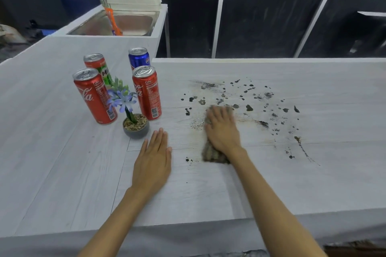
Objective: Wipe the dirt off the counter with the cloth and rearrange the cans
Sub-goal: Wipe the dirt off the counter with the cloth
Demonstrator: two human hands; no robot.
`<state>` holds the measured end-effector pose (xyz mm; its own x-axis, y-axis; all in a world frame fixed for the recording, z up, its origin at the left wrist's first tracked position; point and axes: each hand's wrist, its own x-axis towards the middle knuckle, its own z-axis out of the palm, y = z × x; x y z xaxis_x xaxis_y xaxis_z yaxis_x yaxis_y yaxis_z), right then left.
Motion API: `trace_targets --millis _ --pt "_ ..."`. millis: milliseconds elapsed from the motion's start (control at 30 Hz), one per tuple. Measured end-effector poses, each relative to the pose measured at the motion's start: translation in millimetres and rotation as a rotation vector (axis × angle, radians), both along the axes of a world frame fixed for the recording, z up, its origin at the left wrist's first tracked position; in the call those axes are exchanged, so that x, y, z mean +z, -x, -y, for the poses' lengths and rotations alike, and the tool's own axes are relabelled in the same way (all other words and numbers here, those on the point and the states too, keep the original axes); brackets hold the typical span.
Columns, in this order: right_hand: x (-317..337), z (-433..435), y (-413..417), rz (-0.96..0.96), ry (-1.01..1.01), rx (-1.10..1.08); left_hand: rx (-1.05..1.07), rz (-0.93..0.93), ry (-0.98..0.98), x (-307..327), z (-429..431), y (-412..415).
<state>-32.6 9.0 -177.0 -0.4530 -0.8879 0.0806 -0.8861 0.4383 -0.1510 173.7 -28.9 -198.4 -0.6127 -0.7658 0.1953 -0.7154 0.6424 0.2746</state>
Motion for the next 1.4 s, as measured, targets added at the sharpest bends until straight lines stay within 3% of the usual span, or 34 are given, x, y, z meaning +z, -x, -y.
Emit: trace_targets --millis 100,200,300,400,533,667,800,900,1033,1167,1400 --pt "-7 -14 -49 -0.006 0.062 0.215 0.003 -0.001 0.009 1 0 1" --pt "-11 -66 -38 0.058 0.119 0.355 -0.002 0.004 -0.004 2 0 0" --pt "-6 -97 26 0.027 0.088 0.152 -0.007 0.021 -0.022 4 -1 0" --pt "5 -72 53 0.031 -0.024 -0.116 -0.003 0.038 -0.026 5 -3 2" --pt "0 -20 -16 -0.019 0.029 0.044 -0.014 0.057 -0.032 7 -2 2" --pt "-9 -81 -46 0.037 0.102 0.237 -0.024 0.051 -0.042 7 -1 2" --pt "-6 -157 25 0.042 0.094 -0.018 -0.029 0.049 -0.058 7 -4 1" --pt "4 -137 57 0.029 0.012 -0.231 -0.020 0.065 -0.070 11 -6 2" --pt "5 -73 20 -0.012 0.039 -0.071 -0.014 0.053 -0.067 21 -20 12" --pt "-4 -107 -3 0.017 0.075 0.147 -0.134 -0.035 0.004 30 -65 61" --pt "3 -199 135 0.041 0.036 -0.129 -0.153 0.038 -0.052 15 -119 136"
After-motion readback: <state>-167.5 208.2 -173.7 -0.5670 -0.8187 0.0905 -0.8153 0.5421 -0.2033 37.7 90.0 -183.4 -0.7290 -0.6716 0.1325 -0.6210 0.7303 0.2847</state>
